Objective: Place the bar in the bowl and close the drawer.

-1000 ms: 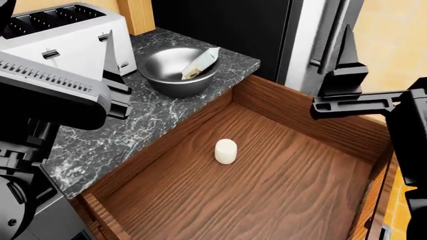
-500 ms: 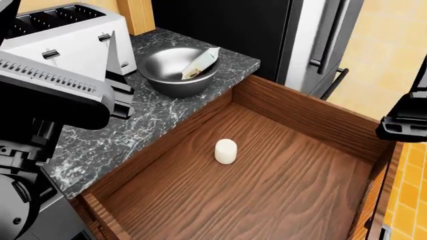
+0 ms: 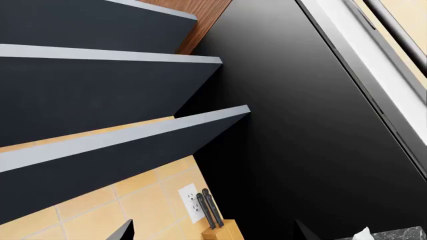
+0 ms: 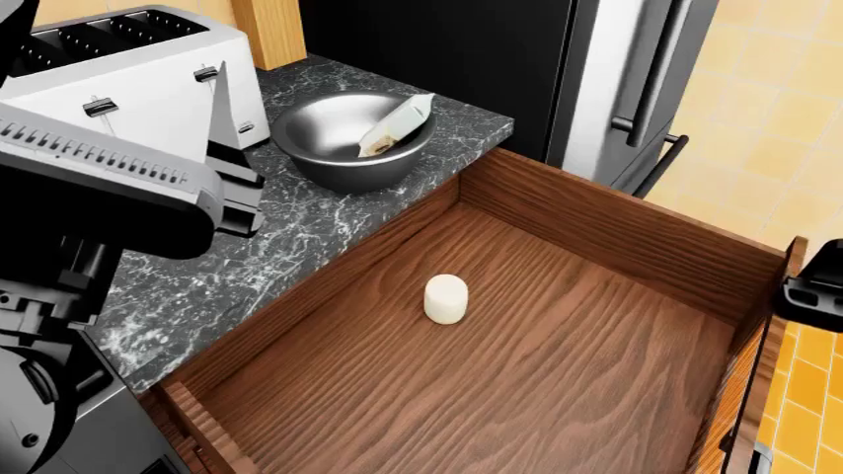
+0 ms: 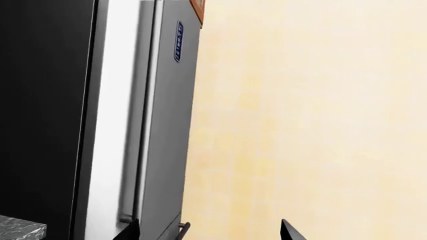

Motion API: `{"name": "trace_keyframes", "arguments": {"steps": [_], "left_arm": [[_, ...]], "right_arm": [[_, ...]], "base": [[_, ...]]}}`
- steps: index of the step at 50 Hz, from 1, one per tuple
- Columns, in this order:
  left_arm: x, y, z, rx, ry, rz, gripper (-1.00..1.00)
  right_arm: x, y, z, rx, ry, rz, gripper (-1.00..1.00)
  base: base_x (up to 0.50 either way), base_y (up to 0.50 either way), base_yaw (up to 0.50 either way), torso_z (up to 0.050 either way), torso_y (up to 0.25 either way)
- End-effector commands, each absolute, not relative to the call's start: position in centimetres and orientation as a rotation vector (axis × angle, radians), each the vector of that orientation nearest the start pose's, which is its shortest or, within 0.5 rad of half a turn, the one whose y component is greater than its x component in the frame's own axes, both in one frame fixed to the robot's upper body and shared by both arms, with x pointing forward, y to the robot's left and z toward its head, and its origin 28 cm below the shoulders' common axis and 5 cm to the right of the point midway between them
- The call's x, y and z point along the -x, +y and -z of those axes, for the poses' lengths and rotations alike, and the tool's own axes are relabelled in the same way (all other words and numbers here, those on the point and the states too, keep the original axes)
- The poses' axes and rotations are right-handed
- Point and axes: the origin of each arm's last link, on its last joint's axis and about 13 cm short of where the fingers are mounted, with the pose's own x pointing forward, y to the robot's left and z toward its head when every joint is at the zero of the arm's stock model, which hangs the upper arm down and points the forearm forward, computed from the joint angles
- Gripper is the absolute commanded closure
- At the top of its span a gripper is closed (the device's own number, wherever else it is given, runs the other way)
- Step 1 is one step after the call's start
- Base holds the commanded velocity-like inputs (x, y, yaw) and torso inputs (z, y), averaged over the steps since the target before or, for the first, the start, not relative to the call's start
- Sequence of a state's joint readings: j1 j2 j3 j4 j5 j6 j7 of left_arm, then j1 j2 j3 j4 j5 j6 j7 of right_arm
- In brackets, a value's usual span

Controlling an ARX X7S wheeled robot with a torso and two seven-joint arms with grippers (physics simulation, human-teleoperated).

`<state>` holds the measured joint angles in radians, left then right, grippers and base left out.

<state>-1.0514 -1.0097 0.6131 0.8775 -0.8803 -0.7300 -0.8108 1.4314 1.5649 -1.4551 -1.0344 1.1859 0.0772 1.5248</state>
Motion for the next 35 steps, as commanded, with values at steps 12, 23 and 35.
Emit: {"name": "trace_keyframes", "arguments": {"steps": [12, 23, 35], "left_arm": [[-20.2, 24.5, -28.0, -0.503, -0.562, -0.007, -1.0], [-20.3, 24.4, -28.0, -0.504, -0.56, -0.006, -1.0], [-20.2, 24.4, -27.8, -0.505, -0.558, -0.003, -1.0]], "right_arm": [[-14.4, -18.0, -22.3, 0.201, -0.259, 0.635, -1.0], [-15.0, -19.9, -19.5, 0.192, -0.228, 0.692, -1.0], [-13.3, -25.0, -14.0, 0.173, -0.173, 0.774, -1.0]], "base": [[0.0, 0.0, 0.0, 0.0, 0.0], [0.0, 0.0, 0.0, 0.0, 0.0], [0.0, 0.0, 0.0, 0.0, 0.0]]}}
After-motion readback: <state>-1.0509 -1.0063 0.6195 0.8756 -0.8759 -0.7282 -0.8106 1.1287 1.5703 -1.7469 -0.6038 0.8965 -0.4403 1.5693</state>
